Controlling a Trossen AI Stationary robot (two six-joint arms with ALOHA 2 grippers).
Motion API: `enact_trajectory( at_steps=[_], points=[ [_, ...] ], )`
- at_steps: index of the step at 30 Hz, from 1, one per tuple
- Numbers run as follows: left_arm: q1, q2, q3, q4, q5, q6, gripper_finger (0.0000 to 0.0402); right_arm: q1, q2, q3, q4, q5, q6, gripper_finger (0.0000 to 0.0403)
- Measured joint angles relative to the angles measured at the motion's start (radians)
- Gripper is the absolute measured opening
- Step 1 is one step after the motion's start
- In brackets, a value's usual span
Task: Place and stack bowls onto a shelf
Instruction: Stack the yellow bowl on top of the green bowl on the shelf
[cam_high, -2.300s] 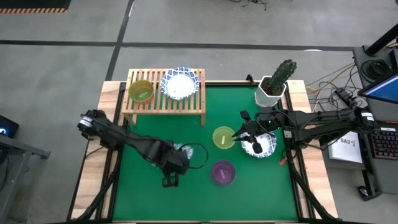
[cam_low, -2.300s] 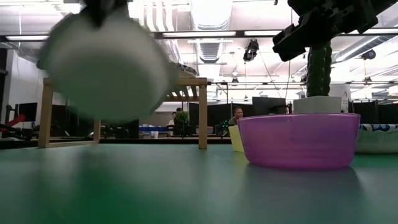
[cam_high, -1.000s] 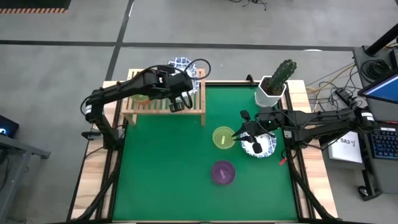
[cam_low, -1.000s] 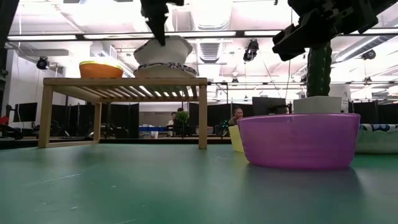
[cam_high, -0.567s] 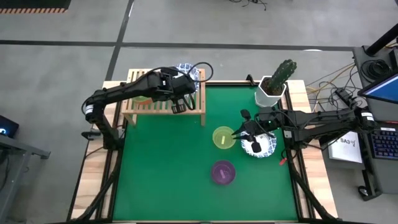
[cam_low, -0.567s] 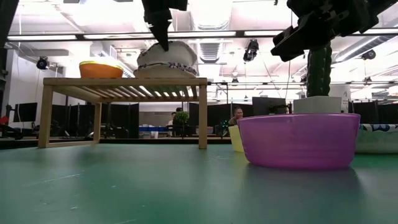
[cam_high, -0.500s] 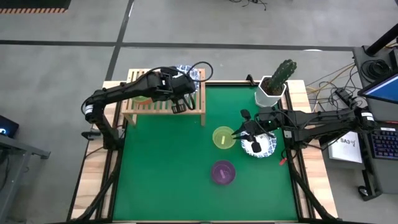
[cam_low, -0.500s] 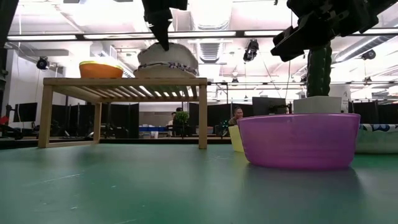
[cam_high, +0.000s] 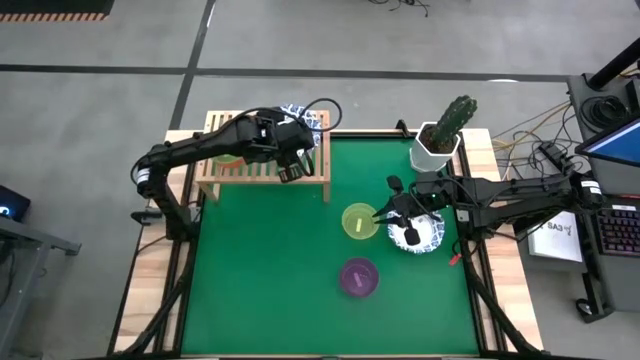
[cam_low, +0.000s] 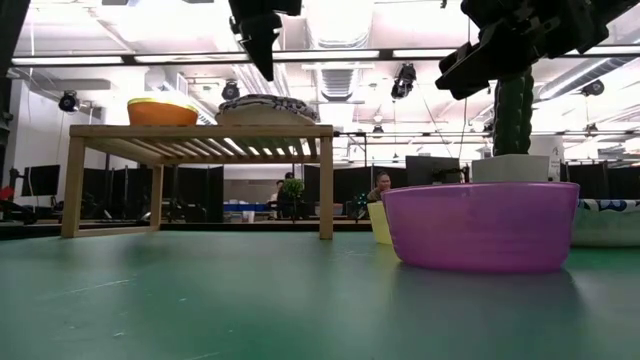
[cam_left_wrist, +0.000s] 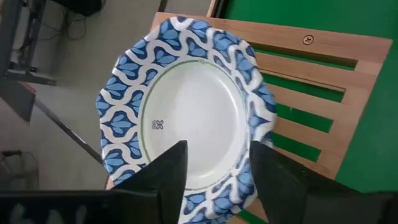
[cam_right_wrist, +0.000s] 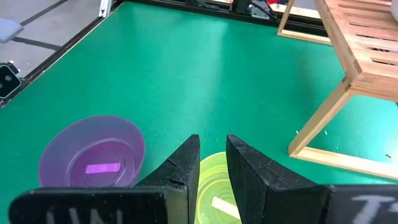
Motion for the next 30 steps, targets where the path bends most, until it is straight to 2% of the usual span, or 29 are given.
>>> enact_trajectory(
  at_steps=[6, 8, 12, 16, 23, 26, 30],
  points=[
    [-0.001, 0.000, 0.000, -0.009, 0.026, -0.040, 0.0200, 0.000, 0.000, 0.000, -0.001, 0.000, 0.000, 0.0068],
    [-0.003, 0.000, 0.000, -0.009, 0.074, -0.068, 0.0209, 0.000, 0.000, 0.000, 0.000, 0.000, 0.001, 0.0068],
    [-0.032, 0.000, -0.004, 0.009, 0.206, -0.137, 0.0214, 0.000, 0.000, 0.000, -0.001, 0.005, 0.026, 0.0068],
    [-0.107, 0.000, -0.029, 0.075, 0.226, -0.164, 0.0210, 0.000, 0.001, 0.000, -0.001, 0.069, 0.030, 0.0068],
    [-0.274, 0.000, -0.141, 0.281, 0.227, -0.159, 0.0208, 0.000, 0.012, 0.000, -0.004, 0.287, 0.112, 0.0068],
    [-0.339, 0.000, -0.229, 0.415, 0.227, -0.103, 0.0208, 0.000, 0.033, 0.000, 0.001, 0.298, 0.116, 0.0068],
    [-0.389, 0.000, -0.386, 0.701, 0.228, 0.014, 0.0208, 0.000, 0.055, 0.007, -0.002, 0.298, 0.107, 0.0068]
  ],
)
